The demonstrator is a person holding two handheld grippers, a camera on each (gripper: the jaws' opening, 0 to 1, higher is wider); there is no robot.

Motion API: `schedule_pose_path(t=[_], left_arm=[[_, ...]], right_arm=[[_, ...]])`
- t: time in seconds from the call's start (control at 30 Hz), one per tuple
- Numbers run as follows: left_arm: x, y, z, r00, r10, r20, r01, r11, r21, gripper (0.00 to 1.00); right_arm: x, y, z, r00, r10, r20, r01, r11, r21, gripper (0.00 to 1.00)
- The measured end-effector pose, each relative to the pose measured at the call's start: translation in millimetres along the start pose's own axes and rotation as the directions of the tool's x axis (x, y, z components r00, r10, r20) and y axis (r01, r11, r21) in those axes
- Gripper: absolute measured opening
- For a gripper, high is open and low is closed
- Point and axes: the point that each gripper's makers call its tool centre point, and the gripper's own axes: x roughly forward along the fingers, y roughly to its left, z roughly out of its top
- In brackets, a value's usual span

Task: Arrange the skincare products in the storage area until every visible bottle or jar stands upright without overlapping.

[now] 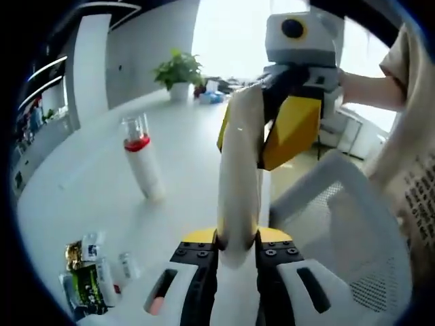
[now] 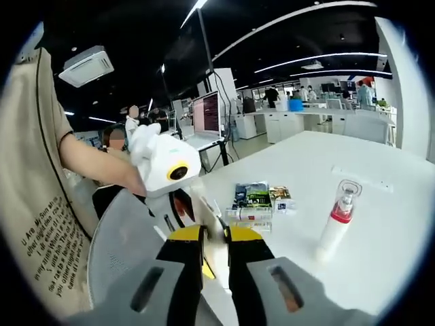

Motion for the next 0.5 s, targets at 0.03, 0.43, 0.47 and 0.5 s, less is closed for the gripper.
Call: schedule_pose_path(t=[0.03,0.43,0.47,0.5], left_arm=[[1,-0.4,-1.5,1.0,-0.002,-0.005,0.002,1.0,0.0,0.17],[11,5.2,-12.3,0.999,0.002,-0.034,-0.001,0.999,0.04,0.17],[12,5.7,-13.2,0.999,0.006,-0.038,-0.004,0.999,0.048,0.17],[12,6.4,-14.7,0.999,0.01,-0.042,-0.008,0.998,0.056,0.17]], right_arm=[[0,-1,-2.2,1.0,-0.002,-0.004,0.002,1.0,0.002,0.12],[3,-7,-16.3,0.998,-0.026,-0.049,0.026,1.0,-0.003,0.12],[4,-7,-17.4,0.998,-0.026,-0.055,0.026,1.0,-0.006,0.12],[5,-7,-19.0,0.998,-0.028,-0.065,0.027,1.0,-0.014,0.12]])
